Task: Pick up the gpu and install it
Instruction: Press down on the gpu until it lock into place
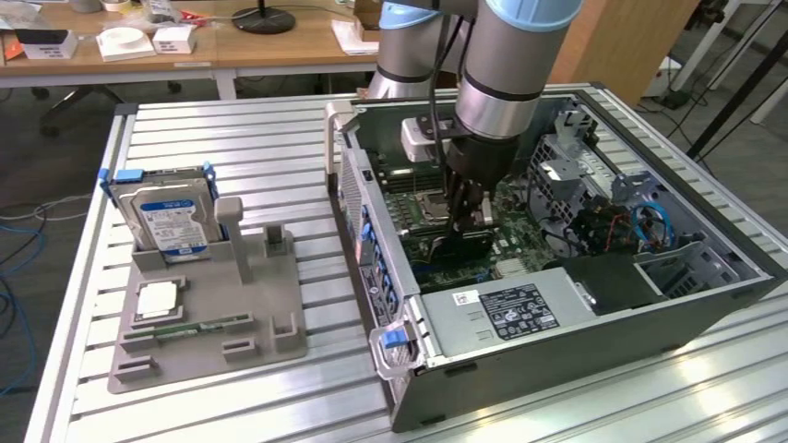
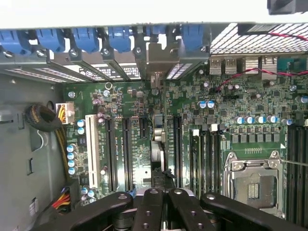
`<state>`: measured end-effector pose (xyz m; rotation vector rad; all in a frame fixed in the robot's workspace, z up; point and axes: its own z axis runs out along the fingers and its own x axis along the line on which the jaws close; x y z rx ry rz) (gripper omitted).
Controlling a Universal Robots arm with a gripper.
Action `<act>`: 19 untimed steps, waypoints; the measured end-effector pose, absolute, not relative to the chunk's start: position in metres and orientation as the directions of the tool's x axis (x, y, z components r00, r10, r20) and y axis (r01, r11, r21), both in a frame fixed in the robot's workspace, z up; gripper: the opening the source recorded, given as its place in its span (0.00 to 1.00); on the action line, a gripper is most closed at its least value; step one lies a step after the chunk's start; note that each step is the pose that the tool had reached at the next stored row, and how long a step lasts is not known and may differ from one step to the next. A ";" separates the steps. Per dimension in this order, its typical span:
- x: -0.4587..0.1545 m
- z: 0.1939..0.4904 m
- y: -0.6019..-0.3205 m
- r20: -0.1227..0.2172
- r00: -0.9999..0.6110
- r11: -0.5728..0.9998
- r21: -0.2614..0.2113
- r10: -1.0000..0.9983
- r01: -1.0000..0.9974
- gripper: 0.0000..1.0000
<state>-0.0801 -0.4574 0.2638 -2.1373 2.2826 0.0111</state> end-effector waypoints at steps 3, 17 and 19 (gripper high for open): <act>-0.080 0.261 -0.458 -0.013 -0.066 0.066 -0.005 -0.998 -0.998 0.11; -0.083 0.278 -0.457 -0.015 -0.066 0.066 -0.006 -0.998 -0.998 0.11; -0.085 0.279 -0.457 -0.016 -0.066 0.066 -0.006 -0.998 -0.998 0.11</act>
